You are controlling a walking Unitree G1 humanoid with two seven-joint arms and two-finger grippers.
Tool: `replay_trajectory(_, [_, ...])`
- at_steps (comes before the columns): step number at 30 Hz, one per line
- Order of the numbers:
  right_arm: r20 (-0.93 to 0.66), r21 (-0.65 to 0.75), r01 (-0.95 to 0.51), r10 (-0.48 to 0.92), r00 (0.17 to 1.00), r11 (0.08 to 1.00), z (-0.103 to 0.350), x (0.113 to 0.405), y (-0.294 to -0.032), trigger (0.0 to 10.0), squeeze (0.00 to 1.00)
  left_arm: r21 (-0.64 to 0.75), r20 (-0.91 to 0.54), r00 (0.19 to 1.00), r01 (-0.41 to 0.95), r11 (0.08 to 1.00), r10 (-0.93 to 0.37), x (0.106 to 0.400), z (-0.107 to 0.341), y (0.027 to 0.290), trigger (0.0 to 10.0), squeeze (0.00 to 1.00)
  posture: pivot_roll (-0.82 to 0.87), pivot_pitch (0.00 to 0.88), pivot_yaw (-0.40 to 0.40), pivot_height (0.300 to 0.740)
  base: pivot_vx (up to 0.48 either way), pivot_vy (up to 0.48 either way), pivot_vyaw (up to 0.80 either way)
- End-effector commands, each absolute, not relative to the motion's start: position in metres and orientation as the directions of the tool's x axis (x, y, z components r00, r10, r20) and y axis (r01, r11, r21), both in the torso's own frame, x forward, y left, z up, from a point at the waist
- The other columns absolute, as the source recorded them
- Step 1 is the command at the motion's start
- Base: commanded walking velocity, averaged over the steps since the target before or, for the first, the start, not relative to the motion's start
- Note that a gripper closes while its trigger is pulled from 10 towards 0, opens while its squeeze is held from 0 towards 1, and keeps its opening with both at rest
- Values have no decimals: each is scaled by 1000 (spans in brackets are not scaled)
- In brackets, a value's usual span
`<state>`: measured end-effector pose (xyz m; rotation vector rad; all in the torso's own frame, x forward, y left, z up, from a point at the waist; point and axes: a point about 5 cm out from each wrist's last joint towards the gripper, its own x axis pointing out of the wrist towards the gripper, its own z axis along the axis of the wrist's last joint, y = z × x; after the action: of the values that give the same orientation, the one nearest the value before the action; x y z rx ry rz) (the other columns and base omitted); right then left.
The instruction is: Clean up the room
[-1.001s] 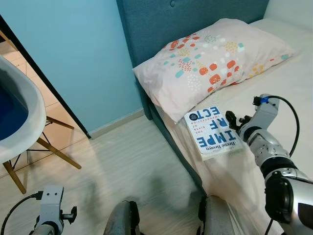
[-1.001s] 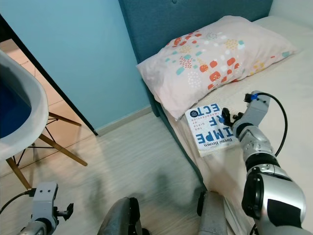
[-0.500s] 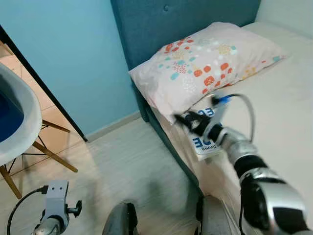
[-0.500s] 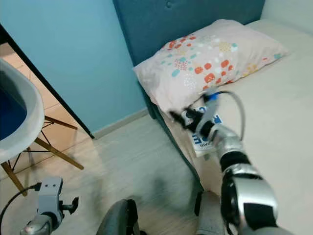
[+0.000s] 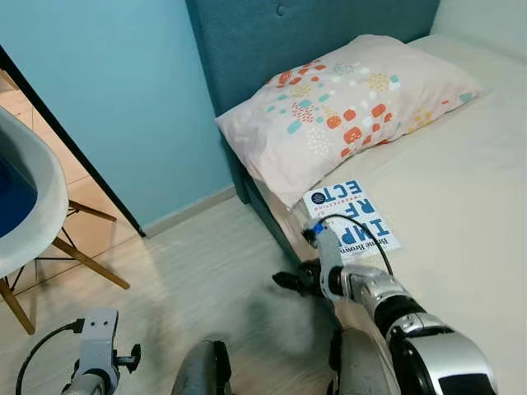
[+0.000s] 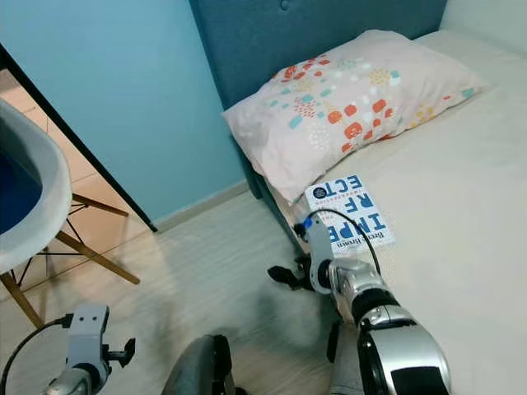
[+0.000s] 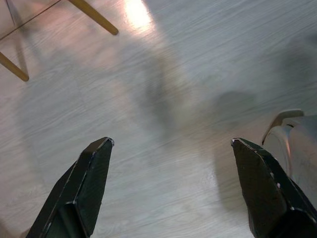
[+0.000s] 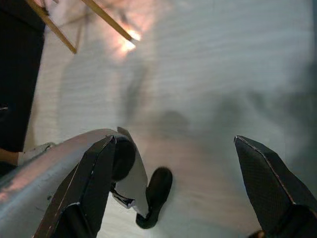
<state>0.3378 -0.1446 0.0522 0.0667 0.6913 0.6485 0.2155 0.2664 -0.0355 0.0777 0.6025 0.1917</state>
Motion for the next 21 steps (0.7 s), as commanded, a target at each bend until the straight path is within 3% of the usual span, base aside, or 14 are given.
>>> replay_trajectory(1, [-584,285,-500,562,586,818,46,334,-141,10000,0,126,-577,788,-171,977,212,205,-42,267,10000,0,22,245,89,600,0,0,0])
replay_trajectory(8, [-625,214,-443,471,622,870,39,333,-149,10000,0,128,-577,787,-176,976,218,203,-42,268,10000,0,26,244,83,600,0,0,0])
replay_trajectory(12, [-532,174,-371,404,744,912,57,347,-158,10000,0,129,-574,788,-183,975,224,203,-42,270,10000,0,18,236,77,600,0,0,0])
replay_trajectory(21, [-474,137,-310,336,814,941,71,356,-173,10000,0,124,-567,792,-187,974,225,206,-40,269,10000,0,11,226,71,600,0,0,0])
